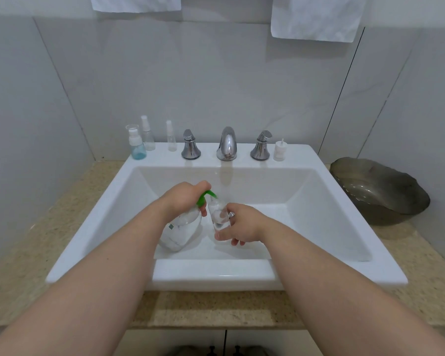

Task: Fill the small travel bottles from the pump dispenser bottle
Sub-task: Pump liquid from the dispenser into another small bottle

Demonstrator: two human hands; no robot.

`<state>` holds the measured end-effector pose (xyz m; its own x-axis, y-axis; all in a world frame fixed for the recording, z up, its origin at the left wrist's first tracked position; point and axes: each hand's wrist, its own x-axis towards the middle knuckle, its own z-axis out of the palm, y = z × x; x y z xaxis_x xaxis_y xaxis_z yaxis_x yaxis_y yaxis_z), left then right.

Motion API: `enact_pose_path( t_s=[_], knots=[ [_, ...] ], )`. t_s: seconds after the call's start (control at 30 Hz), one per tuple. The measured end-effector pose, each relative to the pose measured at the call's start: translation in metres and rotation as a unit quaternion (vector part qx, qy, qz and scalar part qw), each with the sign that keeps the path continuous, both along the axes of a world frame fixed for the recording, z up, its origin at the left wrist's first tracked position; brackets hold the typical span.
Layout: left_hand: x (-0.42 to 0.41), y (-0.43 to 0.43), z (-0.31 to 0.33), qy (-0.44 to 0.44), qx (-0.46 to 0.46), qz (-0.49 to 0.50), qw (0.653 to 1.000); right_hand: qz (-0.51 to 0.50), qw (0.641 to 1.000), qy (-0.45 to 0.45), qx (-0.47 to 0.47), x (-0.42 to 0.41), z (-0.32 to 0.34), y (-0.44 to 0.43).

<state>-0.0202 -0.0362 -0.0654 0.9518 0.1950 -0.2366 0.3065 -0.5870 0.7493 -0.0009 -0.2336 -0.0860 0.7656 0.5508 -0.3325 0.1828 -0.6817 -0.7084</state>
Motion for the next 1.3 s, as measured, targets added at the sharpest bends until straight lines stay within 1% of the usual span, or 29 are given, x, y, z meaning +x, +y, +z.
enact_pose_path(
  t_s=[0.47,0.7,1.3],
  knots=[
    [-0.0033,0.0021,-0.0028,-0.025,-0.006,0.029,0.999,-0.011,1.0,0.004,0.015,-0.0019,0.0016,0.0001],
    [0.0,0.0002,-0.0013,-0.002,-0.002,0.023,1.0,-0.011,1.0,0.003,0.016,-0.0019,0.0025,0.0002],
    [0.0013,-0.0018,-0.0007,-0.008,-0.003,0.005,1.0,0.0,1.0,0.004,0.005,-0.003,0.003,0.0003]
  ],
)
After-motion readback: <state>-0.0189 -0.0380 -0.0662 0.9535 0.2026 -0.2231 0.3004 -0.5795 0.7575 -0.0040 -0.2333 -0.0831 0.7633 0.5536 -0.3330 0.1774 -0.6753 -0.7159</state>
